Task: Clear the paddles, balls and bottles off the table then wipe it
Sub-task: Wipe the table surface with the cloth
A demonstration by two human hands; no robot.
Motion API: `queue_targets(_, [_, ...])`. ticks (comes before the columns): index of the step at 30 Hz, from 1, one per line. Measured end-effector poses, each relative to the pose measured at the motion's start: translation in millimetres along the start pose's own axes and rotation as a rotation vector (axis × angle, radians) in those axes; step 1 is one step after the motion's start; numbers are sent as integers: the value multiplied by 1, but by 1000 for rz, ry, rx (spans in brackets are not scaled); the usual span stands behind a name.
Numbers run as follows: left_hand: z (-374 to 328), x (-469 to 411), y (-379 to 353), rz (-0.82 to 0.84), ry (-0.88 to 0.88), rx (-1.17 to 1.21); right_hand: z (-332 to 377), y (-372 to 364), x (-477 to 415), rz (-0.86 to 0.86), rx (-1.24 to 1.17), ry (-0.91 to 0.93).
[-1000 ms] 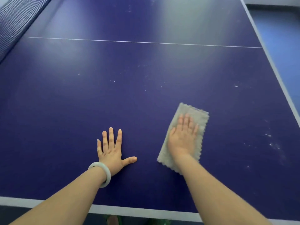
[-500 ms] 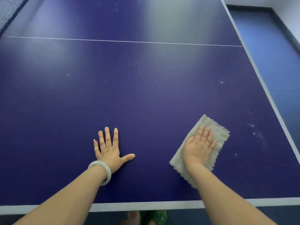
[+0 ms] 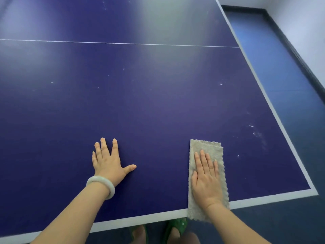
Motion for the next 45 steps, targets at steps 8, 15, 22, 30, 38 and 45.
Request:
queue_targets(8, [-147, -6, 36, -140, -329, -164, 0, 1, -2, -24, -58, 10])
queue_targets(15, [-214, -37, 44, -4, -182, -101, -37, 9, 14, 38, -61, 162])
queue_targets(22, [-219, -43, 32, 48, -143, -98, -141, 40, -11, 22, -14, 39])
queue_targets(30, [-218, -44, 30, 75, -134, -118, -83, 35, -55, 57, -68, 153])
queue_targets(38, [-219, -42, 32, 76, -124, -124, -151, 54, -61, 89, -19, 94])
queue_targets(45, [-218, -40, 33, 79, -122, -104, -62, 33, -90, 62, -106, 97])
Point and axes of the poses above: each hand's wrist, its own x-axis away from the middle knuckle, its own y-axis out of the back of the hand, z = x × y, the point moved 9 cm from there along -x, towards the middle knuckle, and after that the axes turned 14 degrees about -x, right-handed, at the moved point
